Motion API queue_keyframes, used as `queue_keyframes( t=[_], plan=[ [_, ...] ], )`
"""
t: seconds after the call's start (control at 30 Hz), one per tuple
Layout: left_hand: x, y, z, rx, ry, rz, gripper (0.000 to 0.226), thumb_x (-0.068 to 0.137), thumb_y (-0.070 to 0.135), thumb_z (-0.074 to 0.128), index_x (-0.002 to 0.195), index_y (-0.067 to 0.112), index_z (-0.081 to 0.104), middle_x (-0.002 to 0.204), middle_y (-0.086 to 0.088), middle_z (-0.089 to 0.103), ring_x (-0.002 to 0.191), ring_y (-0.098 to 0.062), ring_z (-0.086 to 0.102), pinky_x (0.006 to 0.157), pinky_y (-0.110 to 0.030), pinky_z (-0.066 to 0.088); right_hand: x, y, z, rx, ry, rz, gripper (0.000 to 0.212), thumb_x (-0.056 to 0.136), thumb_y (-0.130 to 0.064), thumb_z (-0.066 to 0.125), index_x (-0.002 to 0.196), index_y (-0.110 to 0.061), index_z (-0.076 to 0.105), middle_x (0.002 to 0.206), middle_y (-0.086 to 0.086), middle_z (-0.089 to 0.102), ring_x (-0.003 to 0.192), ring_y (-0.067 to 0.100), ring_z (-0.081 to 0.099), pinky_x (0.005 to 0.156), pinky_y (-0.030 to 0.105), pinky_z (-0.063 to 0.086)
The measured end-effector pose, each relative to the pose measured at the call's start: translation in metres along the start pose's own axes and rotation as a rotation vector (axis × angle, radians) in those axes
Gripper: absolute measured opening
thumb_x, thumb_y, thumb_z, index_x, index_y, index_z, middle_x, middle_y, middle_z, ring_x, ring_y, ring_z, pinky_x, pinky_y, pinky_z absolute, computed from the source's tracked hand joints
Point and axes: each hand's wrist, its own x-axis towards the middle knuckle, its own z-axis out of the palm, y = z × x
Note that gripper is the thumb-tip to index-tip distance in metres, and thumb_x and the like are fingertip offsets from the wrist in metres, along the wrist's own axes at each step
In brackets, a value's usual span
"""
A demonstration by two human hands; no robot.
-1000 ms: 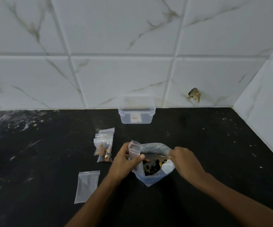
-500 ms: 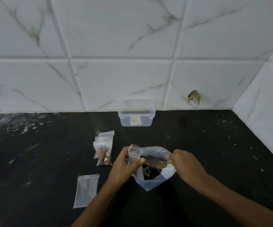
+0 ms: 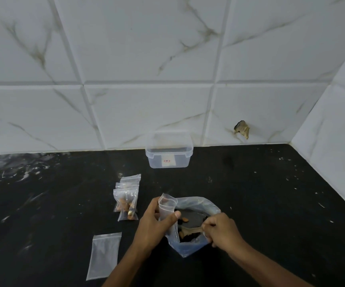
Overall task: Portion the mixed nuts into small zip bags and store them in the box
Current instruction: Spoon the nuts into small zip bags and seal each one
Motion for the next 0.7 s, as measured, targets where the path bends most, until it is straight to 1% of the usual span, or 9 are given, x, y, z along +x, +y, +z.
queue_keyframes(
  t=[0.07,0.17,0.27,0.37,0.43,0.5,0.57,0.6,0.7],
  plan=[
    [-0.001,0.001,0.001,0.023,0.010,0.010,0.058,0.061,0.064,0.078,0.113,0.050,0.058,0.114,0.014,0.069,0.110,-0.012,0.065,0.087,-0.045,0.059,0.002,0.002,0.005,0.093,0.019,0.057,0.017,0.096,-0.016,0.055,0.088,-0.017,0.070,0.072,-0.001,0.065,0.059,0.004,0.060,0.052,0.013,0.046],
    [-0.003,0.004,0.003,0.039,0.025,0.012,0.056,0.061,0.063,0.078,0.112,0.049,0.059,0.111,0.015,0.070,0.105,-0.009,0.067,0.085,-0.043,0.060,0.006,0.002,0.010,0.167,0.064,0.074,0.021,0.095,-0.010,0.055,0.083,-0.016,0.070,0.068,0.000,0.065,0.057,0.006,0.060,0.049,0.014,0.045],
    [-0.004,0.008,0.000,0.023,0.014,0.000,0.059,0.061,0.062,0.081,0.113,0.047,0.058,0.112,0.010,0.070,0.104,-0.012,0.069,0.084,-0.045,0.061,0.009,-0.001,0.008,0.174,0.106,0.063,0.023,0.094,-0.007,0.054,0.080,-0.014,0.072,0.065,-0.001,0.064,0.057,0.006,0.059,0.051,0.016,0.047],
    [-0.003,0.012,-0.003,-0.006,0.008,-0.021,0.059,0.063,0.056,0.081,0.115,0.044,0.057,0.115,0.006,0.069,0.103,-0.014,0.070,0.084,-0.047,0.061,0.011,0.000,0.001,0.168,0.122,0.072,0.021,0.094,-0.009,0.055,0.084,-0.013,0.073,0.068,0.000,0.065,0.061,0.007,0.059,0.057,0.020,0.047],
    [-0.002,0.015,-0.004,-0.001,0.021,-0.017,0.053,0.069,0.047,0.079,0.117,0.040,0.056,0.115,0.005,0.068,0.102,-0.014,0.070,0.083,-0.046,0.061,0.011,0.002,-0.006,0.204,0.140,0.087,0.019,0.094,-0.008,0.055,0.088,-0.012,0.073,0.068,0.002,0.065,0.061,0.008,0.059,0.056,0.020,0.046],
    [-0.002,0.018,-0.005,0.019,0.041,0.016,0.046,0.077,0.038,0.078,0.118,0.038,0.056,0.114,0.007,0.069,0.102,-0.011,0.069,0.082,-0.038,0.061,0.009,0.004,-0.015,0.258,0.141,0.106,0.019,0.093,-0.005,0.055,0.091,-0.011,0.072,0.071,0.005,0.065,0.062,0.009,0.059,0.054,0.020,0.046],
    [-0.003,0.022,-0.006,0.063,0.067,0.064,0.044,0.081,0.035,0.077,0.120,0.035,0.056,0.113,0.010,0.068,0.100,-0.003,0.068,0.075,-0.025,0.059,0.008,0.007,-0.024,0.300,0.137,0.118,0.018,0.093,-0.004,0.055,0.091,-0.010,0.071,0.073,0.007,0.065,0.063,0.010,0.059,0.055,0.021,0.046],
    [-0.003,0.024,-0.007,0.085,0.079,0.086,0.045,0.081,0.034,0.077,0.121,0.034,0.055,0.112,0.011,0.068,0.099,0.000,0.067,0.072,-0.021,0.058,0.007,0.008,-0.028,0.320,0.137,0.119,0.017,0.093,-0.004,0.055,0.091,-0.009,0.071,0.072,0.008,0.065,0.063,0.011,0.058,0.055,0.022,0.047],
    [-0.001,0.031,-0.008,0.130,0.111,0.135,0.045,0.081,0.032,0.078,0.118,0.036,0.054,0.110,0.013,0.067,0.099,0.003,0.065,0.072,-0.017,0.055,0.000,0.002,-0.048,0.368,0.123,0.102,0.016,0.094,-0.005,0.055,0.095,-0.009,0.071,0.077,0.011,0.066,0.066,0.014,0.058,0.058,0.024,0.048]
  ],
)
